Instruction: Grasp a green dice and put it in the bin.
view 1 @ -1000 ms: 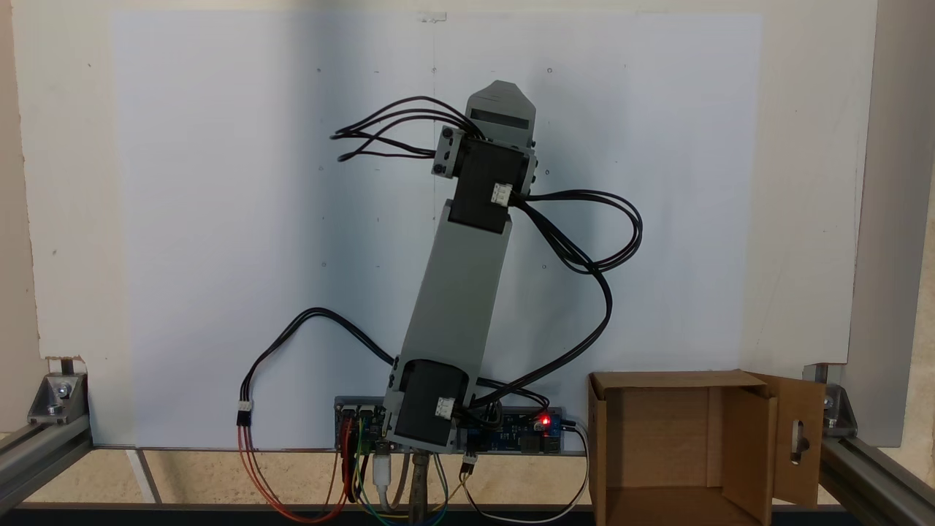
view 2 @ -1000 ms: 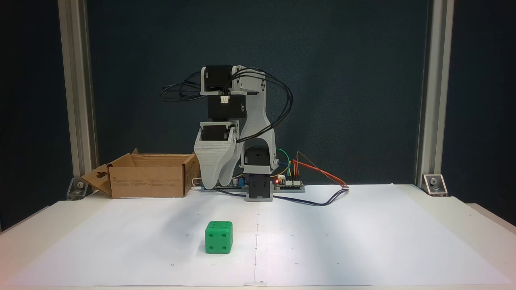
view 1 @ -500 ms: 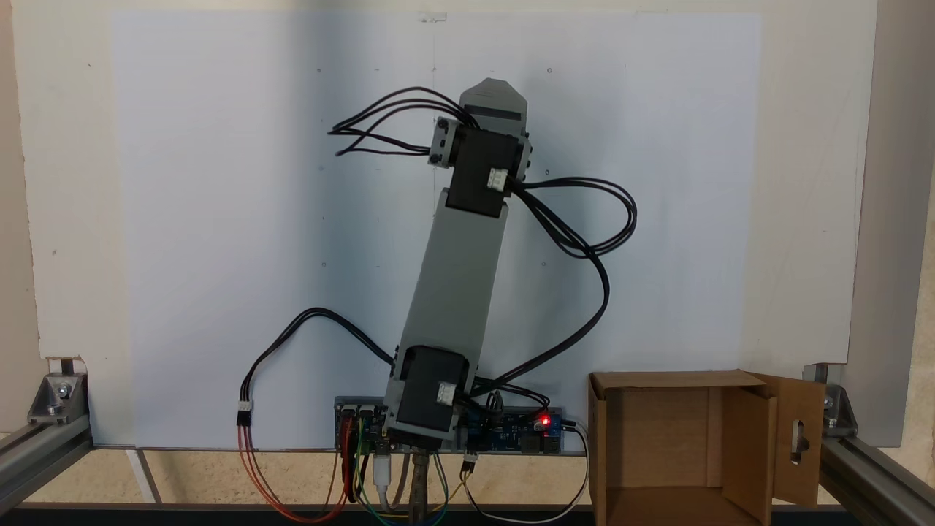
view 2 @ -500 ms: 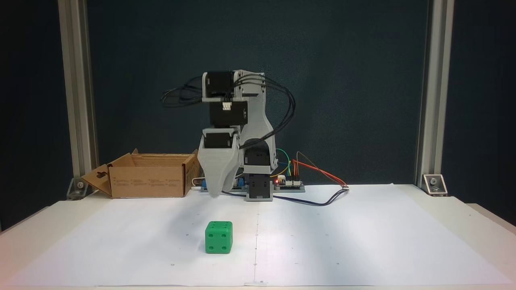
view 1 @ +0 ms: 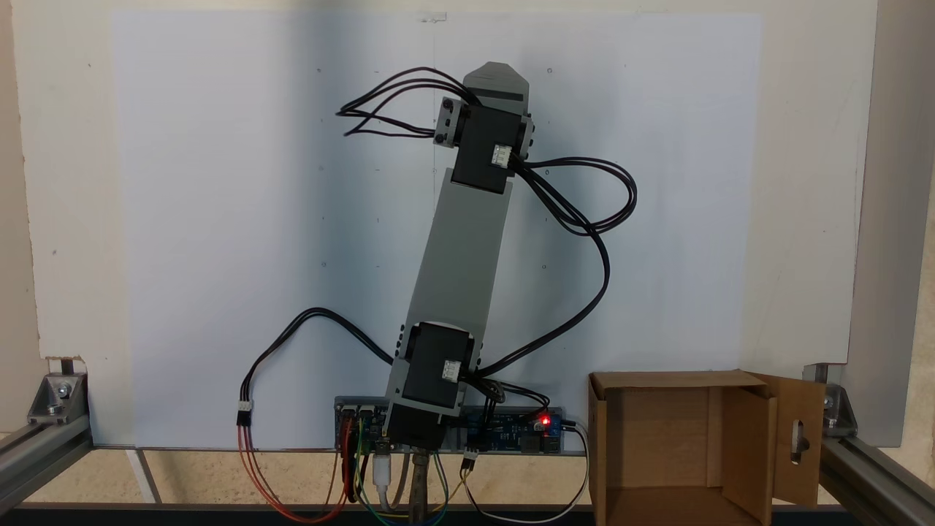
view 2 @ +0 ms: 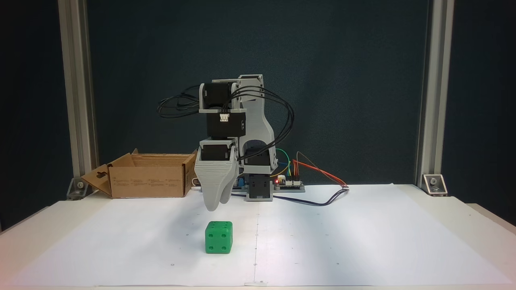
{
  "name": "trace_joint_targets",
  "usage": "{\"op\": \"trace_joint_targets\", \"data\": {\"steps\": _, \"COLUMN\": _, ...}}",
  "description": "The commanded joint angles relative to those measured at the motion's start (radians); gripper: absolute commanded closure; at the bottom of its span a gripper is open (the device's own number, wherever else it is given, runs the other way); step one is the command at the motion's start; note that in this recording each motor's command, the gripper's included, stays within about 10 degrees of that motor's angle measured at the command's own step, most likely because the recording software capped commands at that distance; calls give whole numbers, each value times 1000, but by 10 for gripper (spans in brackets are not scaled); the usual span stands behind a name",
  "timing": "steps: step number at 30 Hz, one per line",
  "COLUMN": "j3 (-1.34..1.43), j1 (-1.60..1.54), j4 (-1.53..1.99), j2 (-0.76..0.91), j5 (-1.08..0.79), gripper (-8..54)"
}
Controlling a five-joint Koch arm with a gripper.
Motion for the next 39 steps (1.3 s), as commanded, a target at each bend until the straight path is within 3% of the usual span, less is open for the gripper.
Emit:
{"op": "trace_joint_targets", "data": {"steps": 1, "j3": -64, "j1": -17, "j4": 0, "j2": 12, "j5": -51, "gripper": 11}}
{"op": "trace_joint_targets", "data": {"steps": 39, "j3": 69, "j1": -20, "j4": -124, "j2": -104, "j5": -89, "gripper": 23}}
